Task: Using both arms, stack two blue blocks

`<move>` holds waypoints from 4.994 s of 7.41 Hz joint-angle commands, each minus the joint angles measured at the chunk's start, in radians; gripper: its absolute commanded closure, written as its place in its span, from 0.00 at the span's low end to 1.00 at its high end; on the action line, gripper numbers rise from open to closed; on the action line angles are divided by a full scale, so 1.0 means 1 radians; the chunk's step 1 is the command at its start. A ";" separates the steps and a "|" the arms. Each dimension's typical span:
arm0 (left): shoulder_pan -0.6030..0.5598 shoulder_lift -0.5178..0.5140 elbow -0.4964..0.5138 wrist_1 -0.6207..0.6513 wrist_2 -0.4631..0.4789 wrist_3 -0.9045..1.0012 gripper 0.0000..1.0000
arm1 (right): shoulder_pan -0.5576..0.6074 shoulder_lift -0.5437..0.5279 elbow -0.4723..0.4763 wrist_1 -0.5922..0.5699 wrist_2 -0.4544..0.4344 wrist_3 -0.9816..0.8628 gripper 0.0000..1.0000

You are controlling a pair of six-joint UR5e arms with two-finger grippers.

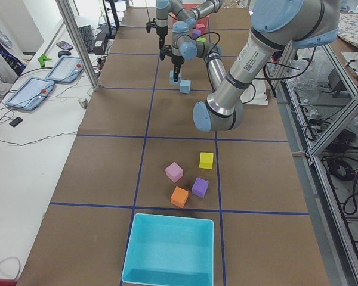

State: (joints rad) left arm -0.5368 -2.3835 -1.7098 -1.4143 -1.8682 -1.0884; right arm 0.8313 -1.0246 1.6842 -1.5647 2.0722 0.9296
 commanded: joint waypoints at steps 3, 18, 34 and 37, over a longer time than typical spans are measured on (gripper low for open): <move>0.054 -0.011 0.022 -0.012 0.008 -0.008 0.46 | -0.003 0.000 -0.003 0.002 -0.001 0.000 0.00; 0.090 -0.033 0.098 -0.101 0.008 -0.010 0.14 | -0.015 0.000 -0.004 0.003 -0.004 0.000 0.00; -0.850 0.426 -0.117 0.110 -0.502 1.150 0.01 | 0.431 -0.378 0.012 0.333 0.183 -0.247 0.00; -1.038 0.614 -0.047 0.120 -0.503 1.379 0.01 | 0.518 -0.527 0.017 0.327 0.206 -0.440 0.00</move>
State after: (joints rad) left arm -1.5087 -1.8551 -1.7831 -1.2960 -2.3705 0.2209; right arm 1.3215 -1.4965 1.6994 -1.2354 2.2785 0.5306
